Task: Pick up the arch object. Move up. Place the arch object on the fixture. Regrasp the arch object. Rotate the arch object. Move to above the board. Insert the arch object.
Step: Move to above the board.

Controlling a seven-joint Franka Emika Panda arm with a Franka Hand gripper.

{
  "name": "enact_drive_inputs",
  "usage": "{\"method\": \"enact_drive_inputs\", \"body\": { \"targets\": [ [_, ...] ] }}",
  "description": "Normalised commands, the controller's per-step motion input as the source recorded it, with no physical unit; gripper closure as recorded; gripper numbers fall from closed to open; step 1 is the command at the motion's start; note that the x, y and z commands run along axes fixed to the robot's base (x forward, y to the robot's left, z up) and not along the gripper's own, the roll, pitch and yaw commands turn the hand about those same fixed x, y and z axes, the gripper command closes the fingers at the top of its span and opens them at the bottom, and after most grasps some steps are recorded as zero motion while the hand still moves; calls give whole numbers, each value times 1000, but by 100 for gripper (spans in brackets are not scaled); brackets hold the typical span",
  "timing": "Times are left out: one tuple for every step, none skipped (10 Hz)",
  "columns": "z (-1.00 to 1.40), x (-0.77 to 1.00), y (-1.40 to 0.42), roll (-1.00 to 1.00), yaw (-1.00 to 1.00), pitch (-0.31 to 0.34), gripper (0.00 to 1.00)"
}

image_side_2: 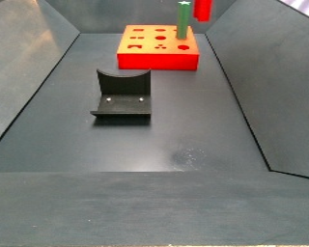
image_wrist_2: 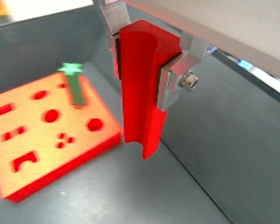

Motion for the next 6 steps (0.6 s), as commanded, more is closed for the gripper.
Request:
{"method": "enact_drive_inputs", "body": {
  "targets": [
    [150, 323, -1000, -9, 1000, 12, 100],
    [151, 327, -1000, -1, 1000, 17, 100],
    [153, 336, -1000, 3, 1000, 22, 100],
    [158, 360, -1000, 4, 1000, 31, 100],
    [165, 377, -1000, 7, 1000, 39, 100],
    [150, 353, -869, 12, 1000, 48, 100]
  ]
}}
